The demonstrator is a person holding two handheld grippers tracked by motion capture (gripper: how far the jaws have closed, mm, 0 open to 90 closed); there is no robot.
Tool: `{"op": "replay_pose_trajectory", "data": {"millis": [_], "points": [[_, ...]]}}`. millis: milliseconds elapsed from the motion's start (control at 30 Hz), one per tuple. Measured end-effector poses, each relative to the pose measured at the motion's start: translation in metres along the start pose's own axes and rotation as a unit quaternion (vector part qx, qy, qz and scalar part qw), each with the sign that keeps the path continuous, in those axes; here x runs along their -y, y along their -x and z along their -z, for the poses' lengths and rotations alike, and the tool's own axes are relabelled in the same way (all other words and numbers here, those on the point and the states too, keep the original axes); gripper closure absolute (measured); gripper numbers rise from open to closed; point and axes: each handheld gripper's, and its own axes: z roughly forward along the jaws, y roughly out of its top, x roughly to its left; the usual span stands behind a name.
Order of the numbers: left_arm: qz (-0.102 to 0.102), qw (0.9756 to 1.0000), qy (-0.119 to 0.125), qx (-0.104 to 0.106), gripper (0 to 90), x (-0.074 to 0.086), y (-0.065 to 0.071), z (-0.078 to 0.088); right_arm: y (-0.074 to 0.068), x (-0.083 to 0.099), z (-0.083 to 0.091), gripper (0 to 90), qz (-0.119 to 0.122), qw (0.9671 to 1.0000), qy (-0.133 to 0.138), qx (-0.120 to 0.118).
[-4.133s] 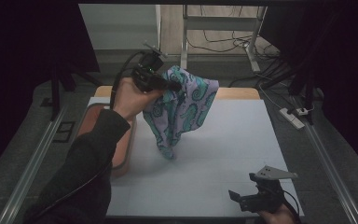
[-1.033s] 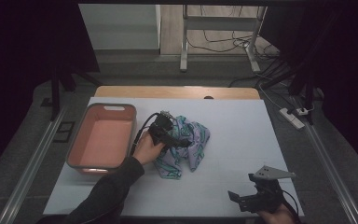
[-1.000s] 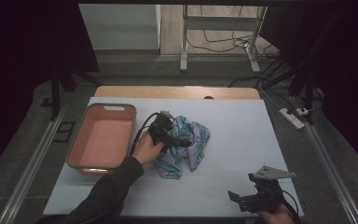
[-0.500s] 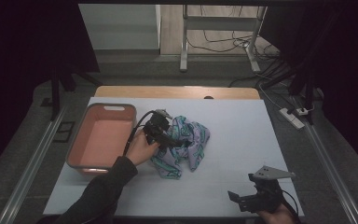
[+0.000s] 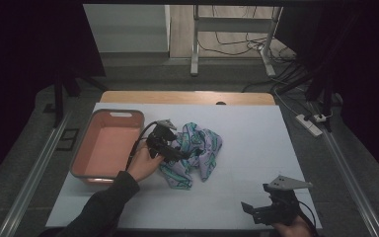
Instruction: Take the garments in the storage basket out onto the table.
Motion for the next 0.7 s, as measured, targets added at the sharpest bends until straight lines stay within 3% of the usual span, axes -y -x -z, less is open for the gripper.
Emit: {"op": "replay_pose_trajectory", "data": {"millis": [233, 700], "points": [[-0.005, 0.9999, 0.012, 0.008, 0.0, 0.006, -0.001, 0.005, 0.000, 0.000, 0.001, 0.0, 0.002, 1.0000, 0.003, 0.000], [-0.011, 0.9994, 0.015, 0.030, 0.0, 0.012, 0.003, 0.014, -0.002, 0.000, 0.001, 0.0, 0.008, 1.0000, 0.004, -0.003]]}}
